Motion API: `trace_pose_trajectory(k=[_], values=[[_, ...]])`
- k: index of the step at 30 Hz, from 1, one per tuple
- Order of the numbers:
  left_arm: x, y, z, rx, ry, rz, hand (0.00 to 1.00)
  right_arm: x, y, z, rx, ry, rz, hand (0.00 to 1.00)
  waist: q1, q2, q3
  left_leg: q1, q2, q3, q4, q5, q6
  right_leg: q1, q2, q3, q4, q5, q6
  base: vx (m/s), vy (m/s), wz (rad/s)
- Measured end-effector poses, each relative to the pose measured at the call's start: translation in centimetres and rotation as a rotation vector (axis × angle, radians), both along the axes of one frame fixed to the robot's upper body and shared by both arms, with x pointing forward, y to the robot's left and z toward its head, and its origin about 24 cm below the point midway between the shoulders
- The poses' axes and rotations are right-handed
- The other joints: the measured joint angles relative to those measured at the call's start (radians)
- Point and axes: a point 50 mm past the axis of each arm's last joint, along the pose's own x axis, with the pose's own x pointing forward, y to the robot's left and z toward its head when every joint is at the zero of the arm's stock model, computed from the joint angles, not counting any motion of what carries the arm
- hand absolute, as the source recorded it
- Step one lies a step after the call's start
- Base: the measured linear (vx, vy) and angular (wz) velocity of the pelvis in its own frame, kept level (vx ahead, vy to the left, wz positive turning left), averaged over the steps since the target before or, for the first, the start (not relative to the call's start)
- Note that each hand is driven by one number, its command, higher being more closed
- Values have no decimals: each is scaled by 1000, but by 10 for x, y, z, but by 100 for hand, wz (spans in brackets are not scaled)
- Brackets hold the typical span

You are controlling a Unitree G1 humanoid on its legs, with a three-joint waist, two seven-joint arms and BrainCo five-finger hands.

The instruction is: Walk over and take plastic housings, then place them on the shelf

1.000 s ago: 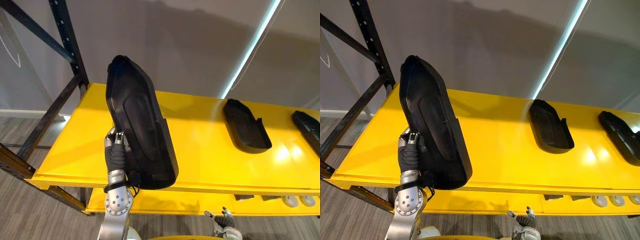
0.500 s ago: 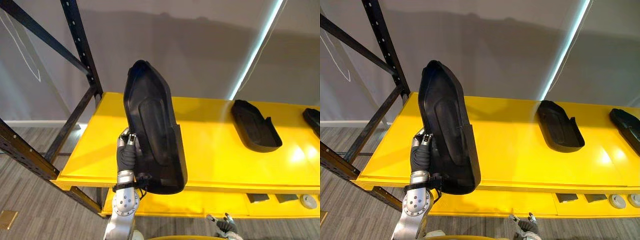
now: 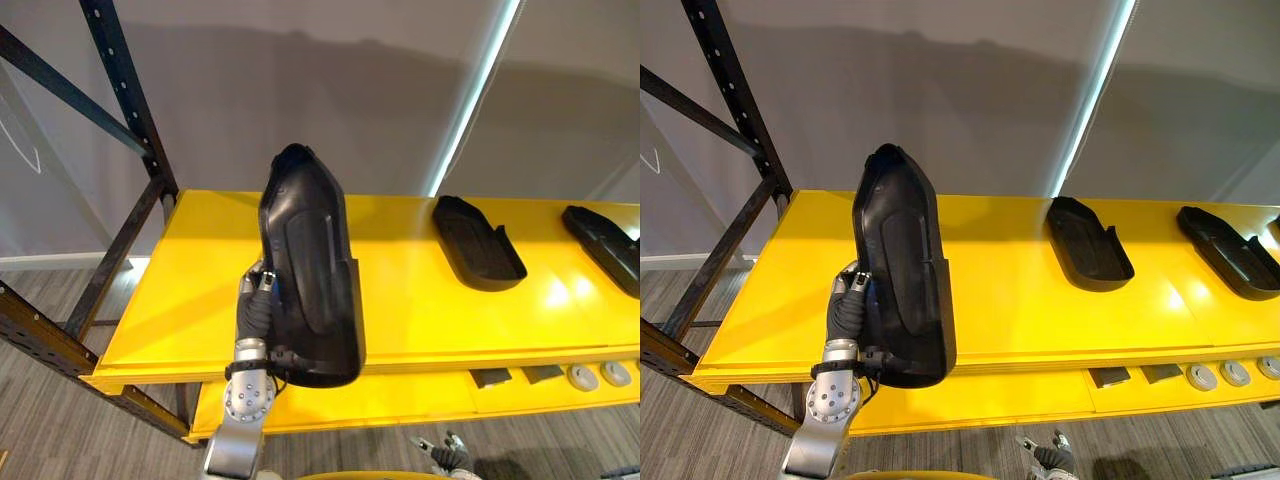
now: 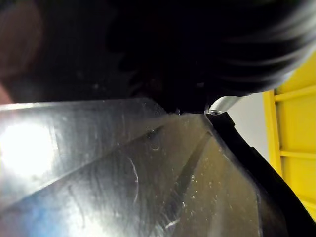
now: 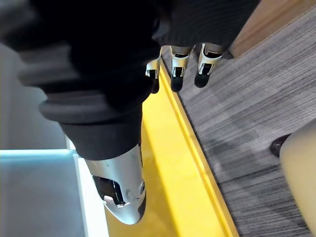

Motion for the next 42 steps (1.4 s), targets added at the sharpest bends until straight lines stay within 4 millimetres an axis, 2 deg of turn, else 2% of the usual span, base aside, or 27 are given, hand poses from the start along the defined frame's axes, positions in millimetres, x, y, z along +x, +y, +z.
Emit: trace_pose_trajectory(k=[2,4,10,13,17,22,27,32,40,41,42], values=[[11,5,3,27,-6,17,100,-4,0,-1,7,7,9,0,-8,1,-1,-6,-1,0,-11,9,-12,-9,2,4,-14,7,0,-100,0,-3],[18,8,8,55,-22,37,100,-4,-1,-1,8,6,13,0,-22,2,-7,-20,0,1,-12,13,-13,-20,6,8,-24,18,-2,-49,2,-8],[44,9,14,98,-25,44,100,-2,-1,0,8,1,30,0,-36,0,-10,-26,-1,7,-10,22,-9,-21,10,21,-40,30,-1,31,10,-7],[56,20,0,121,52,91,100,3,0,0,10,-9,56,0,-50,6,-14,-14,-14,15,-45,44,-4,-23,11,26,-48,47,2,76,-4,-6],[68,36,-18,159,173,140,100,5,0,0,12,-9,61,0,-50,13,-16,15,-25,29,-127,88,-3,-35,12,48,-62,78,1,9,-4,-13],[72,48,-32,173,267,183,100,6,0,0,21,-11,73,0,-52,21,-16,40,-39,25,-222,154,-1,-51,8,49,-74,112,-4,-54,-10,-3],[71,59,-41,193,323,222,100,7,-2,0,18,-14,75,0,-54,26,-14,84,-76,22,-360,234,-5,-71,-8,48,-86,112,-3,-161,-11,-3],[70,70,-47,210,359,260,100,6,-2,0,16,-10,74,0,-55,26,-12,91,-88,-3,-392,241,-8,-74,-10,54,-94,99,5,-144,6,1],[84,79,-41,230,381,285,100,6,-3,0,11,-10,82,0,-53,24,-12,68,-104,-5,-392,241,-7,-84,-4,102,-130,92,15,-13,10,-5],[85,79,-40,233,378,285,0,6,-2,0,12,-10,81,0,-53,22,-13,68,-107,-5,-392,241,-7,-83,-8,103,-133,92,14,63,19,-5],[88,79,-40,235,381,284,0,5,-2,0,13,-9,81,0,-53,19,-11,68,-111,-8,-392,241,-7,-83,-12,102,-134,92,14,72,20,-3]])
